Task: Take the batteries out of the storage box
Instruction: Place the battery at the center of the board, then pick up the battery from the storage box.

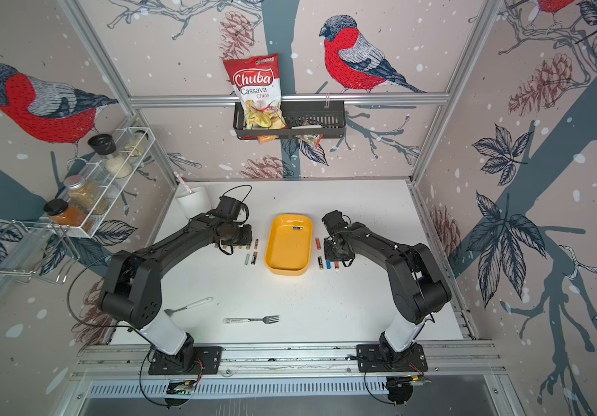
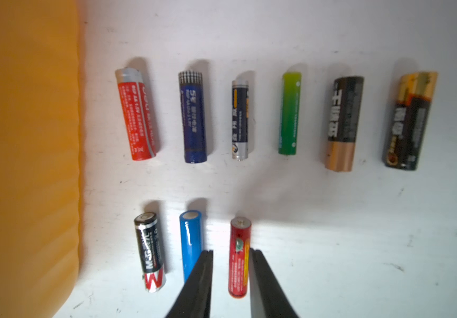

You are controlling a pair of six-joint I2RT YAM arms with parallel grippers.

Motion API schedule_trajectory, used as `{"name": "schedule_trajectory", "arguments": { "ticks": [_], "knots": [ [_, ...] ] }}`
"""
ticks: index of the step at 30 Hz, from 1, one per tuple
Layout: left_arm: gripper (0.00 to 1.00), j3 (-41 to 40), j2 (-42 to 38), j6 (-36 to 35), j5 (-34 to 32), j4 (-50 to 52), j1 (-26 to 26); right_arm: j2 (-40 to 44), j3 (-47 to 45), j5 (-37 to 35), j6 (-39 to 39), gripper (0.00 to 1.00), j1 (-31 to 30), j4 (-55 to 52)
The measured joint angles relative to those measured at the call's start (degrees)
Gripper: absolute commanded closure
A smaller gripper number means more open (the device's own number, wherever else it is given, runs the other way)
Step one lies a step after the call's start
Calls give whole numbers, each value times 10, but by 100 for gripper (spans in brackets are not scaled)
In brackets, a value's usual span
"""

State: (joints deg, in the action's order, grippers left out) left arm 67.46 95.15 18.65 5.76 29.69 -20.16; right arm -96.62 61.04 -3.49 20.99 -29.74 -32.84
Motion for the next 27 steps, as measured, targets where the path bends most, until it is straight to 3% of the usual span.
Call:
{"name": "schedule_trajectory", "arguments": {
  "ticks": [11,27],
  "knots": [
    [71,100,33,-1,-13,29,-45,7,47,-5,0,70,7,-19],
    [63,246,187,-15,8,37,-118,-61,145,15,0,70,30,-13]
  ]
}}
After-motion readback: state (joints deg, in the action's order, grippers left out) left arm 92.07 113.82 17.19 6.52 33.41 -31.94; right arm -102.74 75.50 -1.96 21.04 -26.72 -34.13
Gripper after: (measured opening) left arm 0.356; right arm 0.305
